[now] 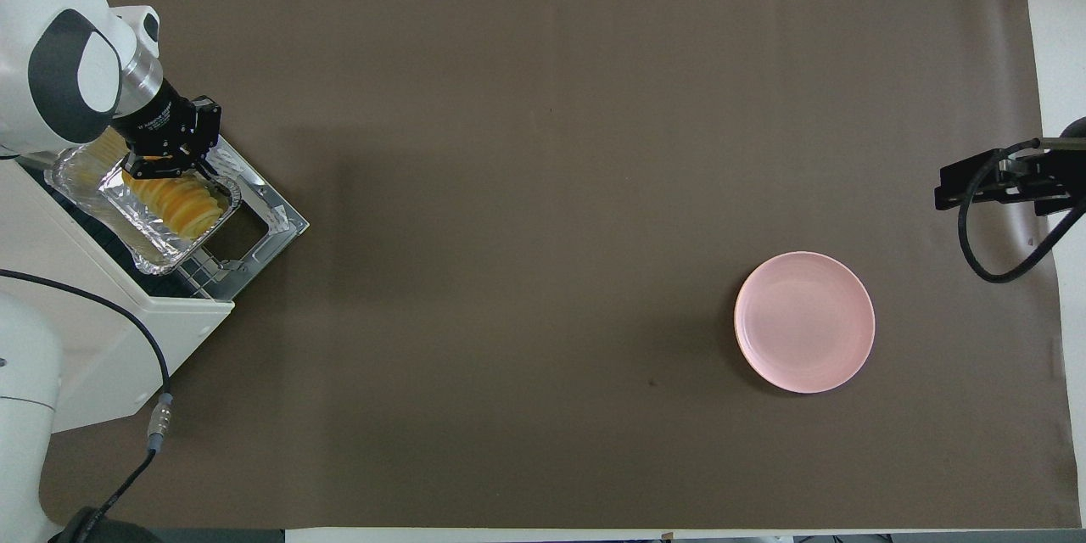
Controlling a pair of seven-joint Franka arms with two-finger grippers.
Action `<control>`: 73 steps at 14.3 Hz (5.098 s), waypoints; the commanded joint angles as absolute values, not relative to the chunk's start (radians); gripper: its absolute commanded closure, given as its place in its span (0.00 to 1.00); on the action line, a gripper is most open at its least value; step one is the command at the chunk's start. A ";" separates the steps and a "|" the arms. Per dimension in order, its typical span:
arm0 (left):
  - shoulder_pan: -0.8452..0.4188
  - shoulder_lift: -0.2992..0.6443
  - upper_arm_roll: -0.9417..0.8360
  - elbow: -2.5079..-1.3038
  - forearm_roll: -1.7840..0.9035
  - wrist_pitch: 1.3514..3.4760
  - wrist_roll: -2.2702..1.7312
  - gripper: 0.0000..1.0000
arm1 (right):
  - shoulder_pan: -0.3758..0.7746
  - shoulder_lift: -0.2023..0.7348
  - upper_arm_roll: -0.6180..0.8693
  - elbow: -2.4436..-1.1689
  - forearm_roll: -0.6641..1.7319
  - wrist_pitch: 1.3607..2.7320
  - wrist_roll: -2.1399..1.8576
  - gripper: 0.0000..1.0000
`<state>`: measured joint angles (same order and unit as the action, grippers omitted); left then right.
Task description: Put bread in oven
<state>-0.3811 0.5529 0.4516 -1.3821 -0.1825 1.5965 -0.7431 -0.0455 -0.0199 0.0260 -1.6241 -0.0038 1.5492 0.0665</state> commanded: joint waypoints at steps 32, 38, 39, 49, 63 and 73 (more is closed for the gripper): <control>-0.416 0.457 0.489 -1.554 -0.012 1.729 -0.638 0.00 | -0.074 -0.038 0.028 -1.651 0.015 1.543 0.072 0.00; -0.437 0.457 0.488 -1.455 -0.009 1.671 -0.496 0.00 | -0.074 -0.040 0.028 -1.651 0.015 1.543 0.072 0.00; -0.437 0.453 0.486 -1.431 -0.011 1.642 -0.494 0.00 | -0.074 -0.038 0.028 -1.651 0.014 1.543 0.071 0.00; -0.451 0.215 0.485 -1.469 -0.023 1.468 -0.132 0.00 | -0.074 -0.029 0.026 -1.640 0.006 1.617 0.072 0.00; -0.169 0.002 0.200 -1.597 -0.021 1.459 -0.002 0.00 | -0.072 -0.028 0.026 -1.641 0.008 1.647 0.081 0.00; -0.081 -0.069 0.081 -1.680 -0.018 1.485 0.077 0.00 | -0.071 -0.032 0.028 -1.649 0.008 1.631 0.075 0.00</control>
<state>-0.0881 -0.0368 0.0954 -1.6417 -0.0286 1.4617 0.0599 -0.0623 -0.0198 0.0210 -1.6313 -0.0037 1.6308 0.0665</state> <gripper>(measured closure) 0.000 0.000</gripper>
